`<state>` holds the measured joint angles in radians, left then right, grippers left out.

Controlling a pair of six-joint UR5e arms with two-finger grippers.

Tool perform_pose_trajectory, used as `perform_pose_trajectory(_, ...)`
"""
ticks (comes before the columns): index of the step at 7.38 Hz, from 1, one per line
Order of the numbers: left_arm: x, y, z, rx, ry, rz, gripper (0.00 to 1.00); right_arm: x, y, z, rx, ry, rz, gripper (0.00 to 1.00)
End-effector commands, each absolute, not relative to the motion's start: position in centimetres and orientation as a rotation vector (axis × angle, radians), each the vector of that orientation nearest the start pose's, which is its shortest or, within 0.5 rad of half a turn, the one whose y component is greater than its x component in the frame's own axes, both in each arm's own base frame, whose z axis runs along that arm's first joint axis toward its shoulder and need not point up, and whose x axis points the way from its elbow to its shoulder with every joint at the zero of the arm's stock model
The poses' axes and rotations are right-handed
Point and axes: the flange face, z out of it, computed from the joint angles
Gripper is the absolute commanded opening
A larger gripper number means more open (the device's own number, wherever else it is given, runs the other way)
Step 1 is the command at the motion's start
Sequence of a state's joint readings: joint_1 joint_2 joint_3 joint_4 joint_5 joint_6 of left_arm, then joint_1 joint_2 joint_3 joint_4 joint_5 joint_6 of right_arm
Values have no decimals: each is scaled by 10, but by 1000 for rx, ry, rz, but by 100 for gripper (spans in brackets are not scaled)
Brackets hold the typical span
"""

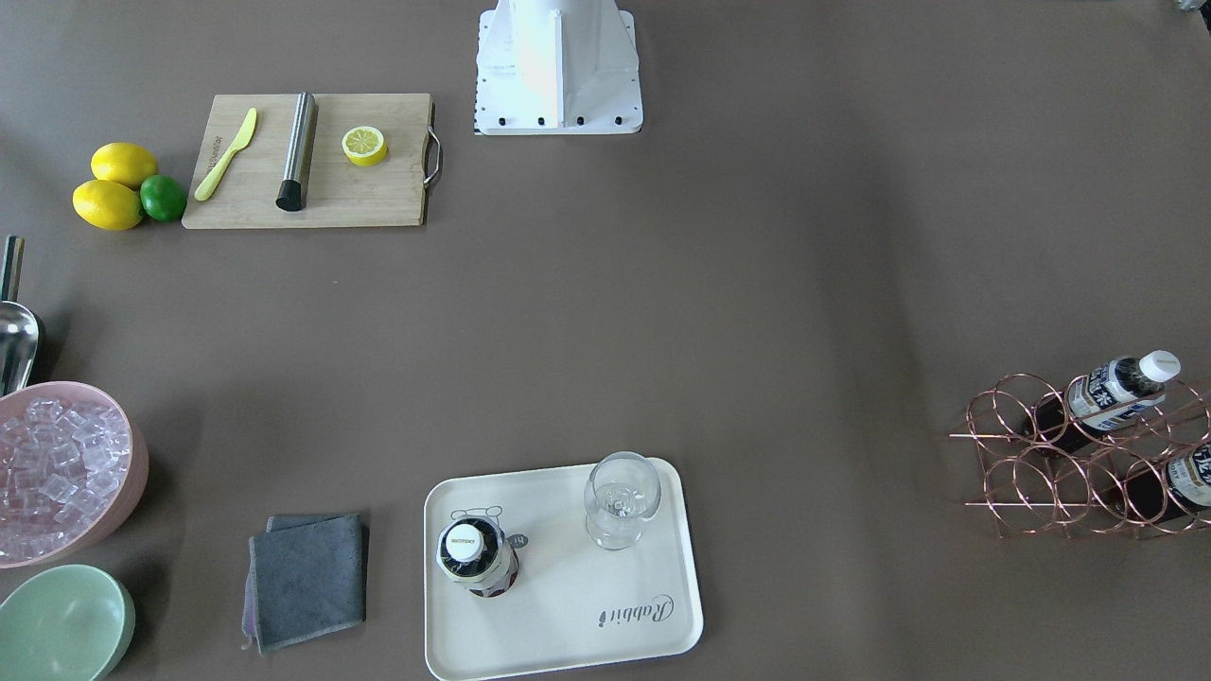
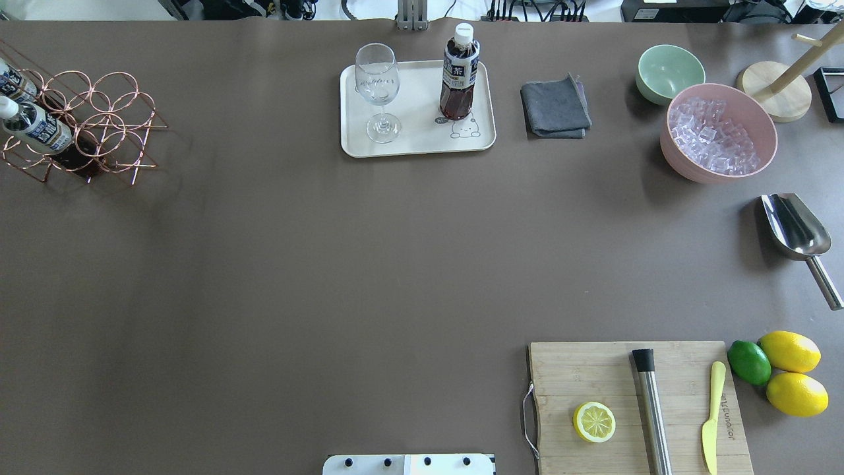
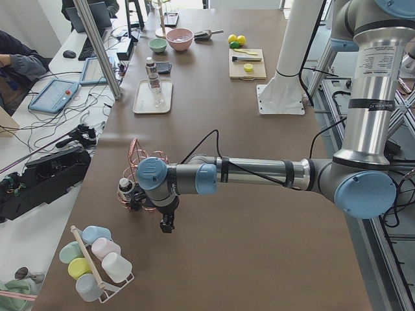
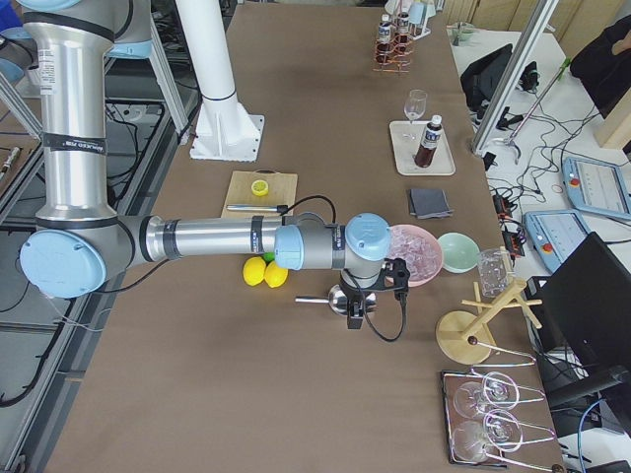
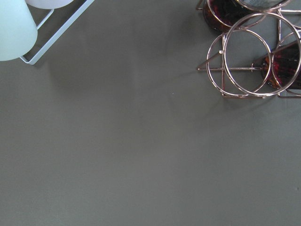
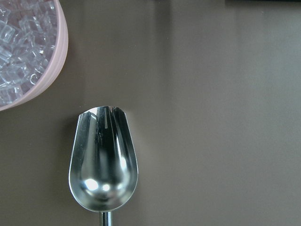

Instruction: Take tea from basket to plate

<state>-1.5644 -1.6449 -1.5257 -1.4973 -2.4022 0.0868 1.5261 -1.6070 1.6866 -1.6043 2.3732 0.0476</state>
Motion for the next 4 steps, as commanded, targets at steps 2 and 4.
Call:
perform_pose_trajectory(2,-54,-523,645,-4,832,80,98,65,-480,611,11,-801,38,100)
perform_pose_trajectory(4,-55,-525,646,-4,832,77,98,68,-475,607,-17,-779,52,100)
